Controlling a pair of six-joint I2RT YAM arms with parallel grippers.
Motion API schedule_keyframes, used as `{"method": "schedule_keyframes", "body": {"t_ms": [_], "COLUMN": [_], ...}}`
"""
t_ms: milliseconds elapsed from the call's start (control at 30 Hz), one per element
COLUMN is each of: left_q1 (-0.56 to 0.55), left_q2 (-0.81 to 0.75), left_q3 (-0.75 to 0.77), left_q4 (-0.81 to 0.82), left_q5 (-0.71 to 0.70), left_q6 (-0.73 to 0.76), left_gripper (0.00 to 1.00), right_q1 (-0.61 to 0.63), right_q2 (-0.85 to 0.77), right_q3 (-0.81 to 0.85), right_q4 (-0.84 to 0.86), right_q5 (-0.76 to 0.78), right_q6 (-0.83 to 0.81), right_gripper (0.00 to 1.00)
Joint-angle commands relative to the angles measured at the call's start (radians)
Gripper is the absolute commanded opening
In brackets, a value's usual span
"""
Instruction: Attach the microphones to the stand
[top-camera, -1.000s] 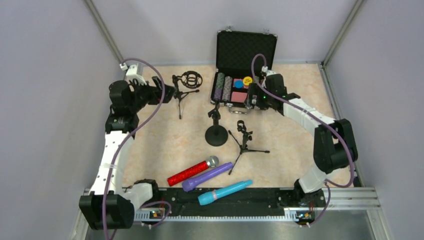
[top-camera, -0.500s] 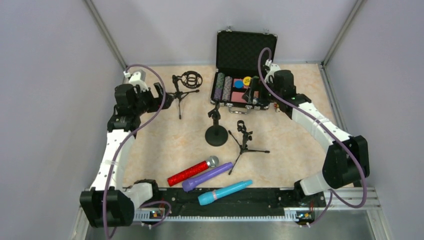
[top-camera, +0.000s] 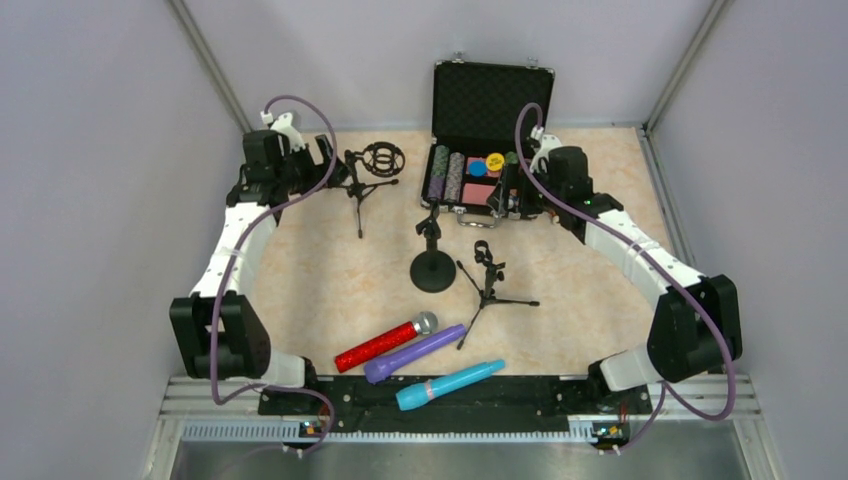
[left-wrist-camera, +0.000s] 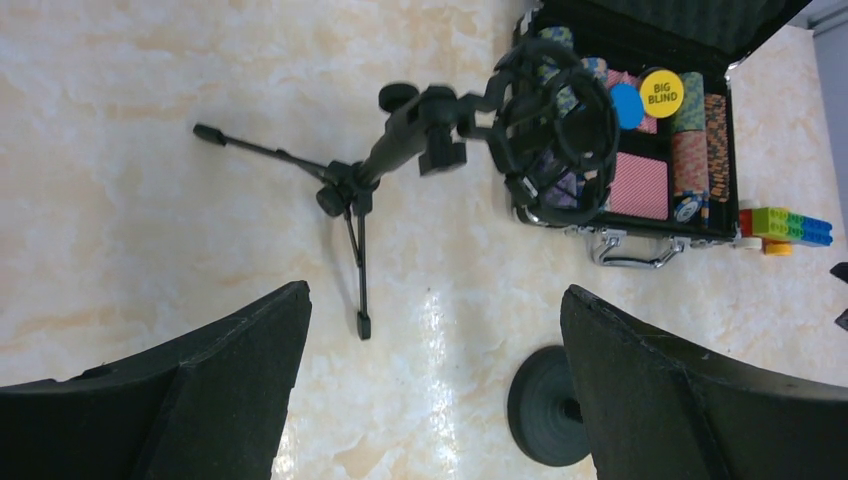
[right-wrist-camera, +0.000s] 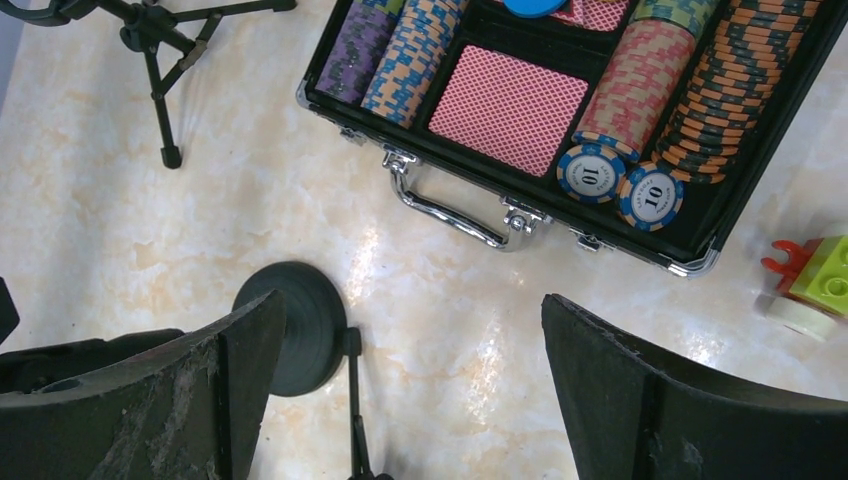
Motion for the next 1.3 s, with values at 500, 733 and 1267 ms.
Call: {"method": "schedule_keyframes", "body": {"t_ms": [500,733,1267], "left_q1": [0.003,0.002,-0.007], "left_q2": [0.097,0.192,0.376], "left_q3": [0.058,0.113,0.228], "left_q4": [0.247,0.106,0.167], "left_q5": [0.279,0.296,0.274], "left_q6": [0.584,0.737,0.702], "left_gripper": [0.99,0.99,0.92], "right_q1": [0.004,0.004,-0.016], "right_q2": [-0.005,0.008,0.046], "right_q3": [0.022,0.031,0.048], "right_q4": [0.010,0.007,0.001], "right_q5": [0.094,0.096,0.083], "right_q6": [-0.066,-0.077,-0.086], "right_gripper": [0.97,0.98,0.98]}}
